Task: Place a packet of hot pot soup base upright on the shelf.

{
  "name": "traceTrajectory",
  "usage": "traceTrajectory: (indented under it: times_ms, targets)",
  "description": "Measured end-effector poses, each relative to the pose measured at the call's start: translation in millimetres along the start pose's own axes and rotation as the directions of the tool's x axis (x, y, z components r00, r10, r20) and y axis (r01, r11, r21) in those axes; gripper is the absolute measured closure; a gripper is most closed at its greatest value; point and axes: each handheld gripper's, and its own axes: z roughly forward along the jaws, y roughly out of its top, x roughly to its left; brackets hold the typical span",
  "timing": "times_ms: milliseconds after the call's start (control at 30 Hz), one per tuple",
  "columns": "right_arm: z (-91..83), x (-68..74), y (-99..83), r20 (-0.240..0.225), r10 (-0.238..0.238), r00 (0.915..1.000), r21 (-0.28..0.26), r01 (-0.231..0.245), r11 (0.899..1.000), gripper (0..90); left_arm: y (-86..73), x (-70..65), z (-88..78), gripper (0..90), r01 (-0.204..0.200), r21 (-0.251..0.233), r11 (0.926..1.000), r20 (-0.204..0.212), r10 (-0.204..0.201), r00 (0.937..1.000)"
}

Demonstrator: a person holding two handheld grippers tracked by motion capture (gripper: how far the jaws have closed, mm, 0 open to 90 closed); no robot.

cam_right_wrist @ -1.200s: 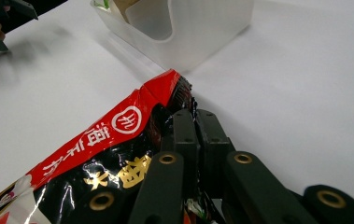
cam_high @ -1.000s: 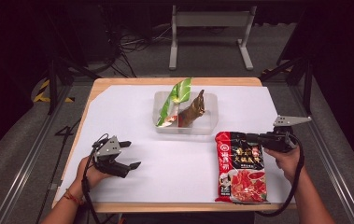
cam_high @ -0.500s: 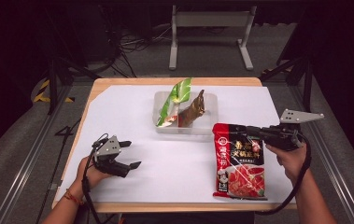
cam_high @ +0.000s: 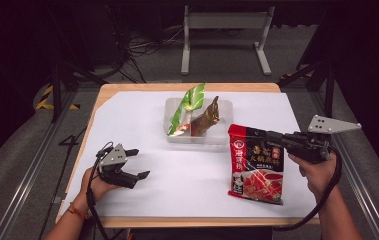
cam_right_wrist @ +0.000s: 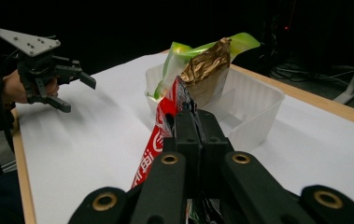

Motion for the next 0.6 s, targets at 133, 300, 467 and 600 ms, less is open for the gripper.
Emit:
traceTrajectory:
  times_ms: [133,300,467,600]
  targets:
    - [-1.7,1.2,5.4,0.015,-0.007,0.9999,-0.017,0.007,1.0,89.4,-0.7,2.1,-2.1,15.4,0.007,-0.008,0.9999,-0.022,-0.007,0.9997]
    - [-2.0,5.1,13.8,0.022,-0.027,0.9994,-0.041,0.028,0.999,89.6,-0.8,2.0,-2.1,15.4,0.0,-0.002,1.0,-0.023,0.0,0.9997]
    - [1.3,7.6,20.6,0.043,-0.038,0.9983,-0.049,0.04,0.998,89.6,-1.3,2.4,-2.9,15.3,0.0,-0.004,1.0,-0.026,0.0,0.9997]
    - [-0.1,6.3,25.9,0.063,-0.027,0.9976,-0.072,0.032,0.997,89.6,-1.4,2.4,-3.0,15.3,0.003,-0.005,1.0,-0.024,-0.003,0.9997]
